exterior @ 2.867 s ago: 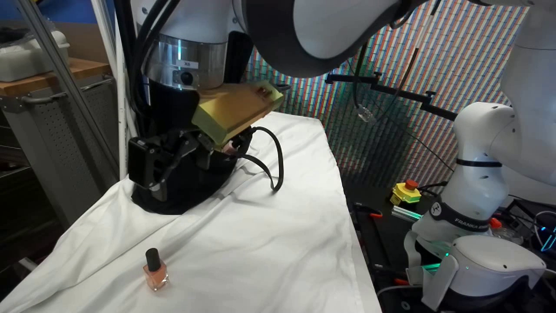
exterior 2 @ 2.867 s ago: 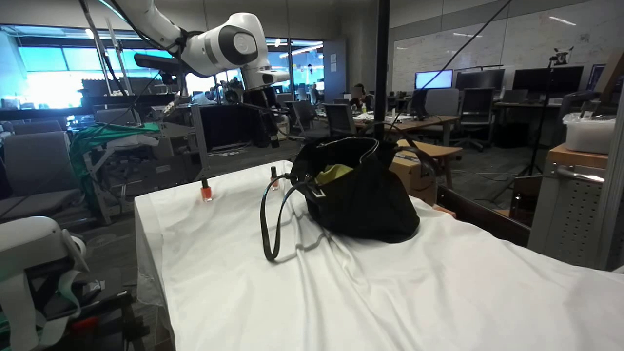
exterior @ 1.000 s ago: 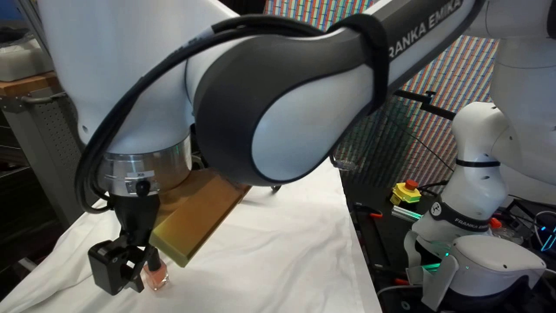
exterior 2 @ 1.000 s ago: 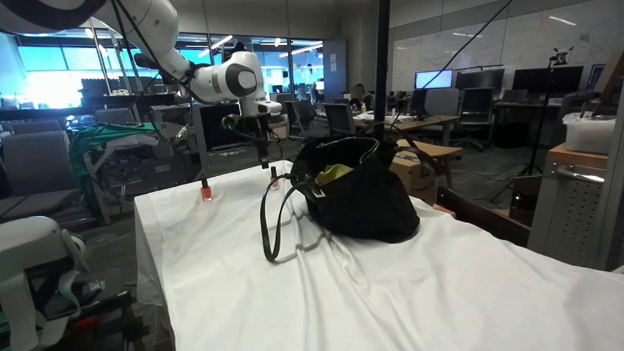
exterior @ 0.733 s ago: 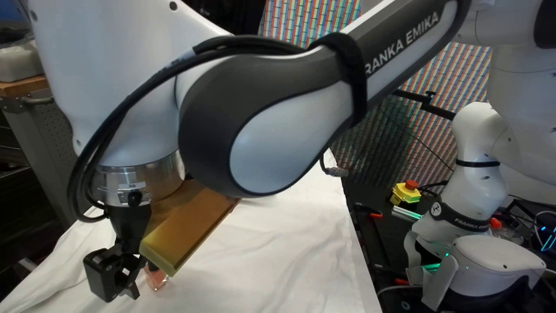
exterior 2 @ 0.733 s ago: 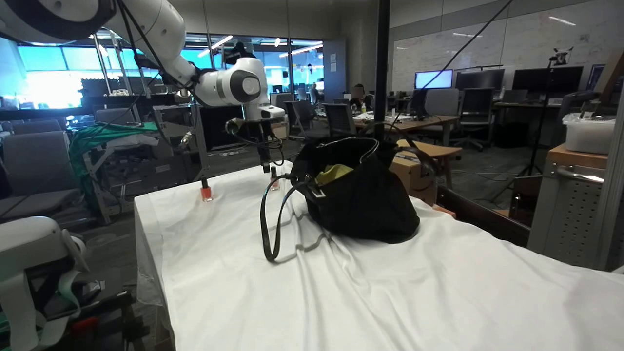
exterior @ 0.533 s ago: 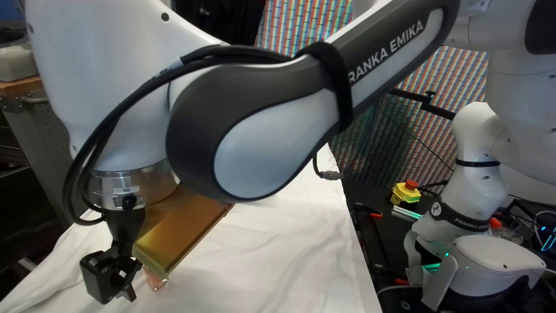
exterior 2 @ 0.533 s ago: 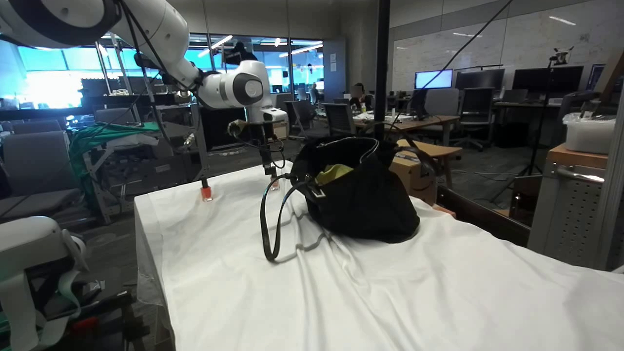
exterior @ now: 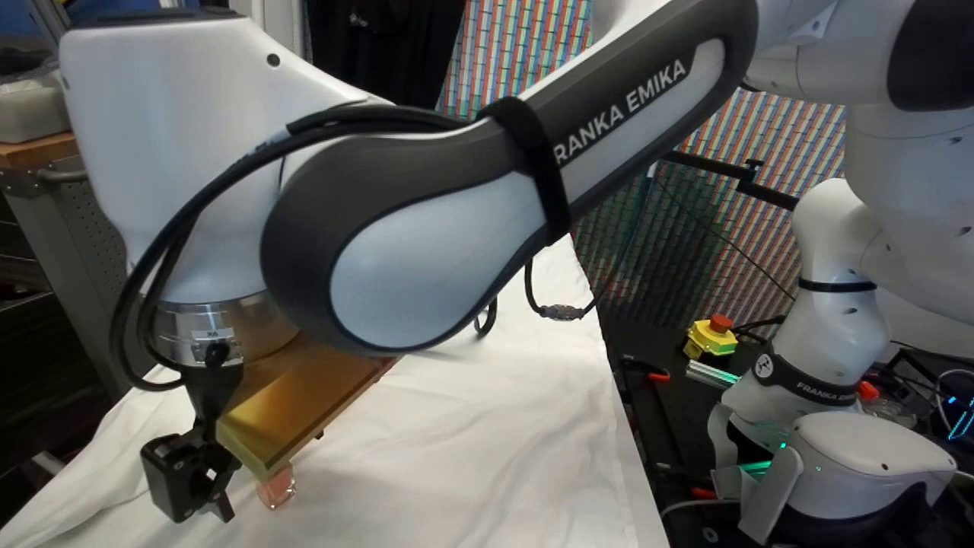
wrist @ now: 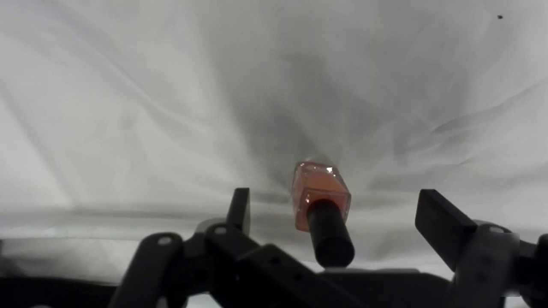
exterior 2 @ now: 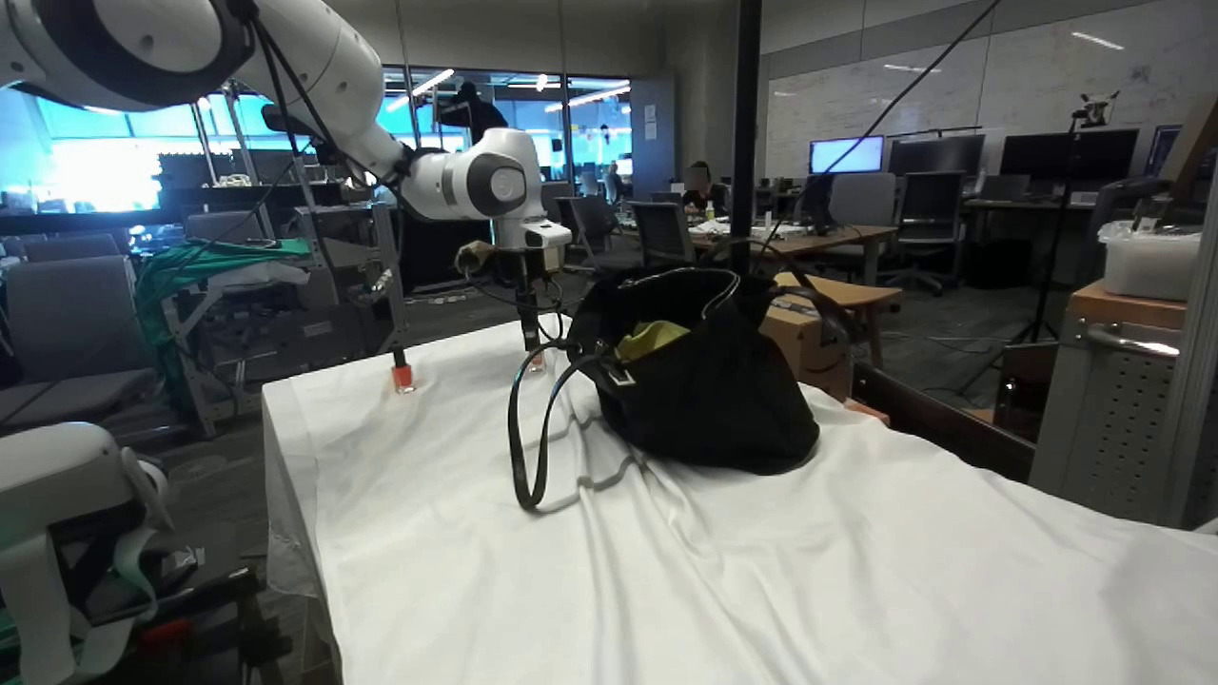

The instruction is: Put all the nail polish bottles into the bag

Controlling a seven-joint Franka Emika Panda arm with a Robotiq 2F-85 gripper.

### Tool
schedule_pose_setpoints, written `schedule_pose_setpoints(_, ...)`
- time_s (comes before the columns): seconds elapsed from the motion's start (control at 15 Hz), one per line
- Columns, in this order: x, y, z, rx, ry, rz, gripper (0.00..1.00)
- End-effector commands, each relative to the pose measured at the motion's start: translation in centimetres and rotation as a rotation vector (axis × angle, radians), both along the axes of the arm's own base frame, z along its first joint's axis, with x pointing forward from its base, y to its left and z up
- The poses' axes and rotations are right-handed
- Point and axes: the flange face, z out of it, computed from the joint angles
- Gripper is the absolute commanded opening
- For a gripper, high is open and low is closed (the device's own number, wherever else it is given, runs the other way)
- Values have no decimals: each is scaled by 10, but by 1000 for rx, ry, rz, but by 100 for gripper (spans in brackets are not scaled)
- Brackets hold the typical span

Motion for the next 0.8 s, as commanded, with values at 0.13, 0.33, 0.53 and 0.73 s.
schedule_pose_setpoints(0.13, 11, -2, -3, 15, 21, -33, 100)
schedule_pose_setpoints(0.33, 12, -2, -7, 12, 28, -31, 100)
schedule_pose_setpoints(0.53, 12, -3, -14, 7, 40, -32, 100)
schedule_pose_setpoints(0.73, 13, -3, -18, 4, 50, -32, 100)
